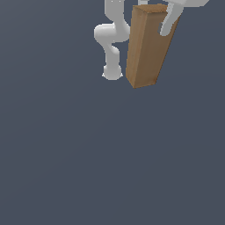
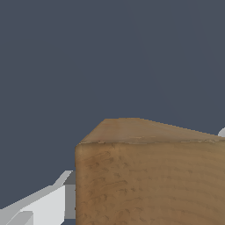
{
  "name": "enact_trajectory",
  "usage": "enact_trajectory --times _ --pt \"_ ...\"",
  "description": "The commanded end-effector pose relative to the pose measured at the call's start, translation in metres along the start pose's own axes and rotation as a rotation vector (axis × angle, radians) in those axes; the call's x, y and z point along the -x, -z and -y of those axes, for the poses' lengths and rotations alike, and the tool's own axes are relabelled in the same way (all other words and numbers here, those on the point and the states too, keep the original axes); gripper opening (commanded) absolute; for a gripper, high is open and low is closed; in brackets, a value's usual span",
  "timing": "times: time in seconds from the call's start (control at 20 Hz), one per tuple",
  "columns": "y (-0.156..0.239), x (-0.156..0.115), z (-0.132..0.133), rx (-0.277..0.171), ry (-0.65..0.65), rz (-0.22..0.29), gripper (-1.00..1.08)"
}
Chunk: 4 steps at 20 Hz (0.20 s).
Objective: Pick up the object and move it to a goal position.
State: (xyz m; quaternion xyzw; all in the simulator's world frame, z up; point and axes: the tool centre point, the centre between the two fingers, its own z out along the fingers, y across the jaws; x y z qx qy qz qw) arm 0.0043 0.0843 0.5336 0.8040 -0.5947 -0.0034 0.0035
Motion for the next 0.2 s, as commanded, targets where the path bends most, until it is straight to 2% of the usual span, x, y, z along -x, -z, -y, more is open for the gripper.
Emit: enact_trajectory --times 0.0,0.15 --pt "0.0083 0.0000 -0.0007 -0.009 0.000 -0.001 -1.00" --pt "0.0093 -0.0001 -0.0007 -0.009 0.000 -0.001 -1.00"
